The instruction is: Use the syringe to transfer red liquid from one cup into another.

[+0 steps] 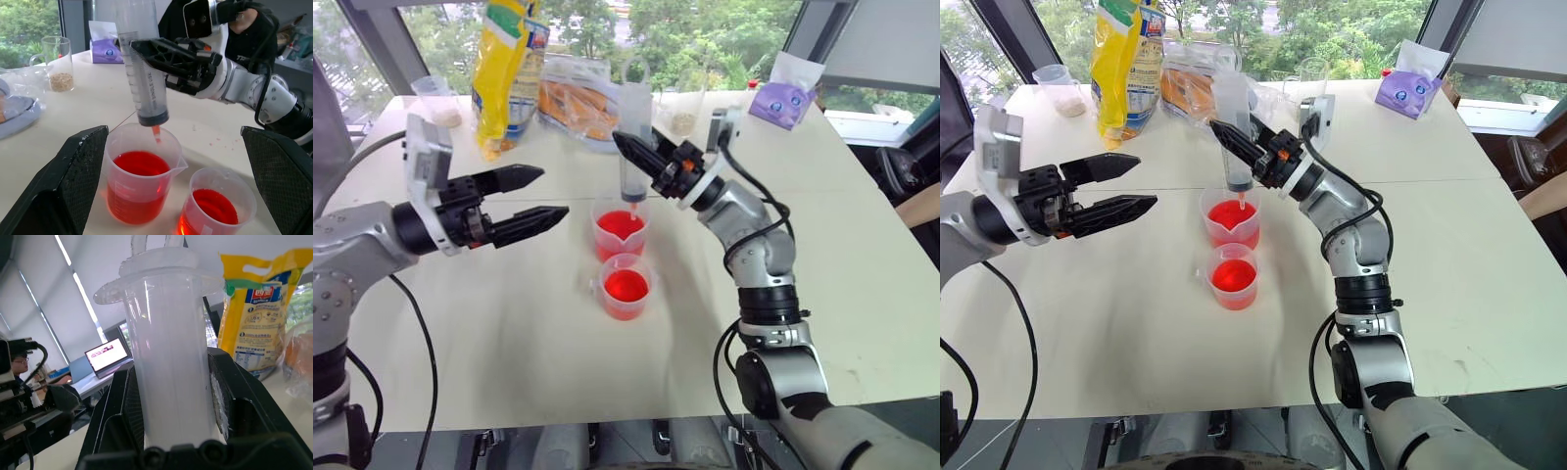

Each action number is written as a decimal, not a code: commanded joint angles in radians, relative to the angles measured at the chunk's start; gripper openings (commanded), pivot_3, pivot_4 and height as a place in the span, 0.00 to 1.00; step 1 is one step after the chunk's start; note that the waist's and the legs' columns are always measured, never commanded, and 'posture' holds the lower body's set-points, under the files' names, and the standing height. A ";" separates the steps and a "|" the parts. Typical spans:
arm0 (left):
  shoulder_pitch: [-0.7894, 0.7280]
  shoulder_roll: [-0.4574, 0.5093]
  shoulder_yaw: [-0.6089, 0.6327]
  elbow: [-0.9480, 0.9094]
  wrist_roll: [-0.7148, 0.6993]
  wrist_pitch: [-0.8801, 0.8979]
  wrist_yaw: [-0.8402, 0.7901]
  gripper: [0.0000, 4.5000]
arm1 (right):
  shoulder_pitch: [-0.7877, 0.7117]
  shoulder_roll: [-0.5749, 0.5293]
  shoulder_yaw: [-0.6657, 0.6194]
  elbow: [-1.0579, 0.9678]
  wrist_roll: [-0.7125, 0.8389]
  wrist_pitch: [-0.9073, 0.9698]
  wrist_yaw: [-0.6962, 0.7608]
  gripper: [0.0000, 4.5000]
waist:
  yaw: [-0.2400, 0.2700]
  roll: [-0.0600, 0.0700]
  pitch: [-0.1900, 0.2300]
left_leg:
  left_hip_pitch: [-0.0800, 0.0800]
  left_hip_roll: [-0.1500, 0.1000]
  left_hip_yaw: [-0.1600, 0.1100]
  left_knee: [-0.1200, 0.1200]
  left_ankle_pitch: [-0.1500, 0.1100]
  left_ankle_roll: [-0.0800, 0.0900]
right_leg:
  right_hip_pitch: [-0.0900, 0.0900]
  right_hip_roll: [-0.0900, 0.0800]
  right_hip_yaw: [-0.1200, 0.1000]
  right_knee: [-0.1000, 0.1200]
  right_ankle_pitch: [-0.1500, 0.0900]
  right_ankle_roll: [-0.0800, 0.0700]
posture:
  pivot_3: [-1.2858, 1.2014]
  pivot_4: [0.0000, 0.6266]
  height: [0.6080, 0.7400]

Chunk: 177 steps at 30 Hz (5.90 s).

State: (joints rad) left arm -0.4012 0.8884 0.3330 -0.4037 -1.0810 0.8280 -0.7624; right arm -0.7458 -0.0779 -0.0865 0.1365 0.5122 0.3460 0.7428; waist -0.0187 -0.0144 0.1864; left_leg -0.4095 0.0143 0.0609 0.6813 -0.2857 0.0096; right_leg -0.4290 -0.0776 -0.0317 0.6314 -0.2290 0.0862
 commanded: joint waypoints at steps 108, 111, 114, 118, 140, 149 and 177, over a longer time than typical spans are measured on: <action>-0.435 -0.335 -0.172 0.297 0.290 -0.064 0.011 0.71 | 0.081 -0.067 0.183 0.003 -0.157 -0.199 0.128 0.32 | 0.003 0.000 0.000 | 0.001 0.000 -0.001 0.001 0.001 -0.001 | 0.001 0.000 0.000 0.001 0.000 0.000 | 0.52 0.24 1.00; -0.411 -0.322 -0.164 0.276 0.269 -0.051 -0.013 0.98 | 0.059 -0.061 0.172 -0.015 -0.144 -0.182 0.116 0.32 | 0.001 0.000 0.000 | 0.001 0.000 -0.001 0.001 0.001 -0.001 | 0.001 0.000 0.000 0.001 0.000 0.000 | 0.52 0.24 1.00; -0.386 -0.305 -0.142 0.253 0.236 -0.039 -0.034 0.98 | 0.042 -0.054 0.164 -0.031 -0.130 -0.164 0.105 0.32 | 0.001 0.000 0.000 | 0.001 0.000 -0.001 0.001 0.001 -0.001 | 0.001 0.000 0.000 0.001 0.000 0.000 | 0.52 0.24 1.00; -0.350 -0.268 -0.109 0.235 0.207 -0.028 -0.059 0.98 | 0.030 -0.049 0.159 -0.050 -0.112 -0.142 0.092 0.32 | 0.001 0.000 0.000 | 0.001 0.000 -0.001 0.001 0.001 -0.001 | 0.001 0.000 0.000 0.001 0.000 0.000 | 0.52 0.24 1.00; -0.325 -0.135 -0.024 0.202 0.052 0.063 -0.104 0.98 | 0.135 -0.199 0.069 -0.519 0.339 0.312 0.041 0.32 | 0.005 0.000 0.000 | 0.000 0.000 -0.002 0.001 0.001 -0.001 | 0.001 -0.002 -0.001 0.001 0.000 0.000 | 0.52 0.24 1.00; -0.338 -0.108 -0.009 0.139 -0.114 0.170 -0.110 0.98 | 0.231 -0.219 0.144 -0.469 0.225 0.209 0.100 0.32 | 0.003 0.000 0.000 | 0.000 0.000 -0.002 0.001 0.001 -0.001 | 0.001 0.000 -0.001 0.001 0.000 0.000 | 0.52 0.24 1.00; -0.397 -0.188 -0.091 0.134 -0.174 0.207 -0.021 0.01 | 0.229 -0.219 0.158 -0.445 0.181 0.174 0.113 0.32 | 0.005 -0.001 0.000 | 0.000 -0.001 -0.002 0.001 0.001 -0.001 | 0.002 0.000 -0.001 0.001 0.000 0.000 | 0.52 0.24 1.00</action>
State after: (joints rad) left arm -0.7874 0.6887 0.2387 -0.2397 -1.2382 1.0385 -0.7668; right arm -0.5050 -0.2979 0.0770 -0.2908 0.6891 0.5371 0.8541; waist -0.0132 -0.0150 0.1863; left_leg -0.4091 0.0138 0.0585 0.6825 -0.2850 0.0087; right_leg -0.4274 -0.0772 -0.0326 0.6320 -0.2290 0.0863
